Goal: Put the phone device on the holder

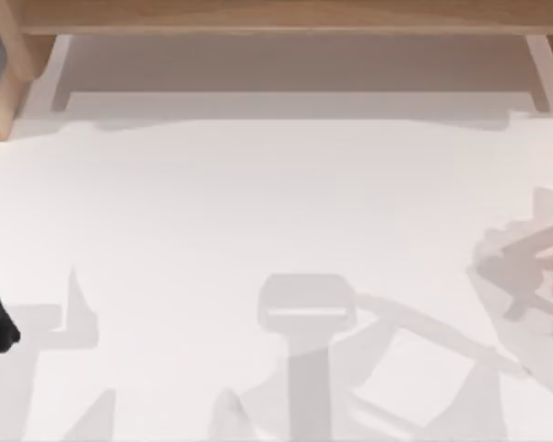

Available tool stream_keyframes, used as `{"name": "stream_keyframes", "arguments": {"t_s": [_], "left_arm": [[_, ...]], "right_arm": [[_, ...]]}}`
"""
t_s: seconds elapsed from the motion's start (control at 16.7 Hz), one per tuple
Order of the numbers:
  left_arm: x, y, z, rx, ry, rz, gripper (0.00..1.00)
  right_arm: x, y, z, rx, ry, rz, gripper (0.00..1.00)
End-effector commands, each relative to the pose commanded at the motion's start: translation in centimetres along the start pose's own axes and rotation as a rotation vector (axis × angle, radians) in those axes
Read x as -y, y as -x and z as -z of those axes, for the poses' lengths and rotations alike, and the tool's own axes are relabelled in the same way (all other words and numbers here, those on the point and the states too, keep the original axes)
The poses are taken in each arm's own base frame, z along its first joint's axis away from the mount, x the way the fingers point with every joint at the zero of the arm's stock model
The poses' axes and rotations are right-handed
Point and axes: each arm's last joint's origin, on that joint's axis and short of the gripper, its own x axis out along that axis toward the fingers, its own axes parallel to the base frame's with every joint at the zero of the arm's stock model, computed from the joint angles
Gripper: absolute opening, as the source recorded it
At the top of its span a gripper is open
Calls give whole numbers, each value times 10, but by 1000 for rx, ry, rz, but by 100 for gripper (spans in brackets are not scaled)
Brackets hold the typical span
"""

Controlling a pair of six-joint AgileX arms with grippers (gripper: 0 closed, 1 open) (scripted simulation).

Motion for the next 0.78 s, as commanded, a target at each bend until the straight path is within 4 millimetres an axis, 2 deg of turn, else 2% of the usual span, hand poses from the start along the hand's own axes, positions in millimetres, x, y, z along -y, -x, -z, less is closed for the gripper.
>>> {"name": "stream_keyframes", "arguments": {"t_s": [0.3,0.6,0.78], "left_arm": [[0,0,0,0,0,0,100],[0,0,0,0,0,0,100],[0,0,0,0,0,0,100]], "right_arm": [[-1,0,-1,-1,-2,-8,0],[-12,13,-20,47,-122,-182,0],[-13,5,-9,19,-71,-194,0]]}}
